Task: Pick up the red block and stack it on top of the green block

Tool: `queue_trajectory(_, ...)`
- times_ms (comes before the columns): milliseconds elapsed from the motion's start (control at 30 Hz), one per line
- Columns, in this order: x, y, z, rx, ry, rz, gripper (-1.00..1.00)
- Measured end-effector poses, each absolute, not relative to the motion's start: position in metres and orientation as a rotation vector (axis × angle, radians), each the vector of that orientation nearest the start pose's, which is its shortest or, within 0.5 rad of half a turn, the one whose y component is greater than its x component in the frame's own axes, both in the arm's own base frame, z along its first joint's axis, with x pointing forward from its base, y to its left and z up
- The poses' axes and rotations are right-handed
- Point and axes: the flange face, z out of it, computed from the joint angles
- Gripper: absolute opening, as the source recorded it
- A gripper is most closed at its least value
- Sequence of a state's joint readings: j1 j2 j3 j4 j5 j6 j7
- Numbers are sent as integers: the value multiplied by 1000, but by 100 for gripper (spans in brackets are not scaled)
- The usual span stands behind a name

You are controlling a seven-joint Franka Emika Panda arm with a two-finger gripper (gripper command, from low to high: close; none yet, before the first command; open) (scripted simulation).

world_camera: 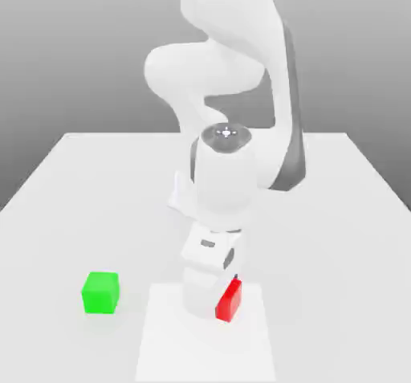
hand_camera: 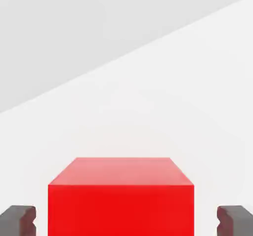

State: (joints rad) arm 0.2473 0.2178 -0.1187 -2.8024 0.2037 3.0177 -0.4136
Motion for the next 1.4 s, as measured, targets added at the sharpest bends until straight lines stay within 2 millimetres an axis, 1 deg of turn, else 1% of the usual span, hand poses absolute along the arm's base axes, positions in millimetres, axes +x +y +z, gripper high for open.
queue_trajectory(100,362,28,143,-3096,-535,2,-100)
queue_trajectory(133,363,28,145,-3096,-536,0,-100)
queue_trajectory(367,368,28,181,-3096,-542,-13,-100)
queue_trajectory(567,363,27,207,-3096,-532,-1,-100)
queue_trajectory(600,364,15,211,-3105,-474,-1,-100)
queue_trajectory(700,368,-37,224,-3132,-229,-8,-100)
queue_trajectory(767,367,-71,232,-3139,-69,-10,-100)
queue_trajectory(833,361,-108,238,-3138,105,-9,-100)
queue_trajectory(933,343,-164,245,-3118,374,-1,-100)
queue_trajectory(967,340,-173,245,-3111,416,0,-100)
queue_trajectory(1033,339,-179,243,-3101,443,-1,-100)
queue_trajectory(1167,342,-181,235,-3091,445,-7,-100)
queue_trajectory(1400,345,-180,211,-3089,440,-12,-100)
